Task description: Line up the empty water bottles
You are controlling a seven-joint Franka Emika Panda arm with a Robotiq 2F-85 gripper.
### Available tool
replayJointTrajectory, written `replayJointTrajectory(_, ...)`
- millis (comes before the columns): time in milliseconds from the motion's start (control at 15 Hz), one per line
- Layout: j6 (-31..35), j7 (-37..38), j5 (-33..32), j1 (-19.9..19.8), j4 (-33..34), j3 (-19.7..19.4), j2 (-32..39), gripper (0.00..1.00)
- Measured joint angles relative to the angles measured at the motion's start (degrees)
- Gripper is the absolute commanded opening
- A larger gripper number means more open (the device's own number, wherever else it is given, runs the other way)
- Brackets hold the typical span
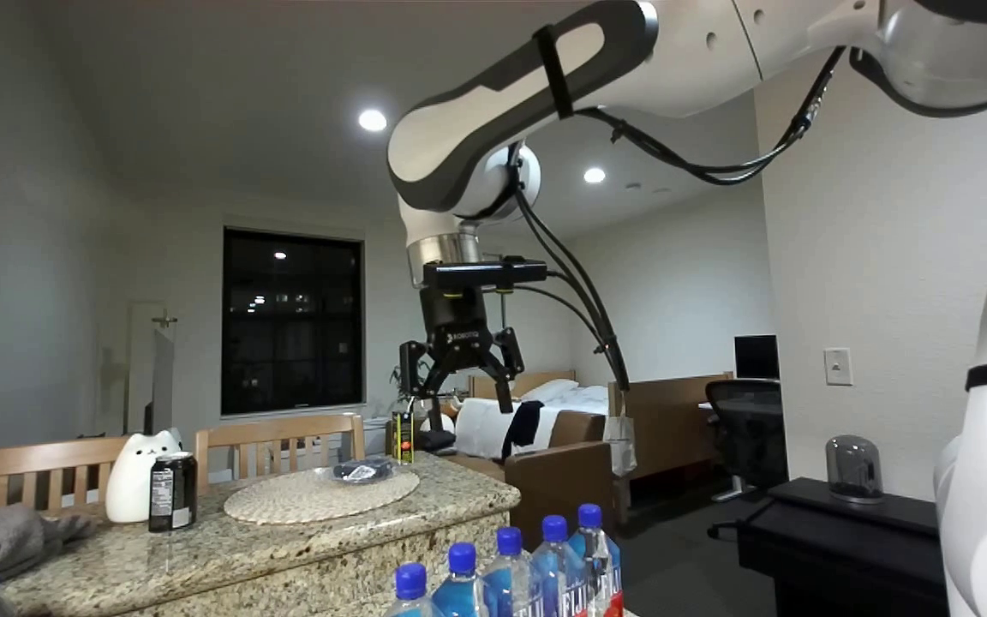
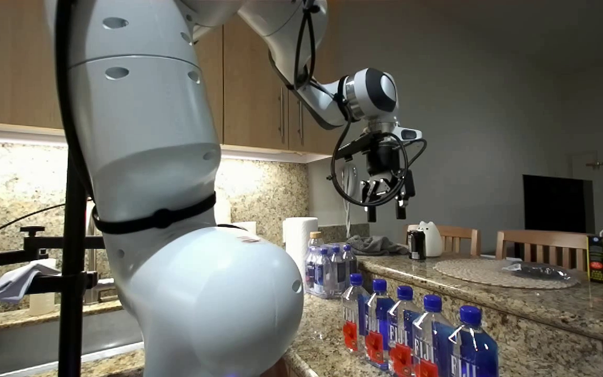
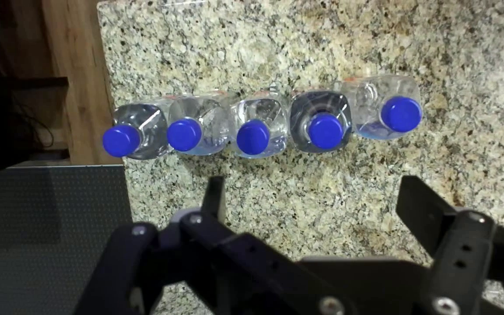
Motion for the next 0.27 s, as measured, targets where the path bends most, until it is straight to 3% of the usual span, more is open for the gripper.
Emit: replayJointTrajectory(267,0.0,-0.16,0.0,0.0,-0.26,-0.01,-0.32,1.0)
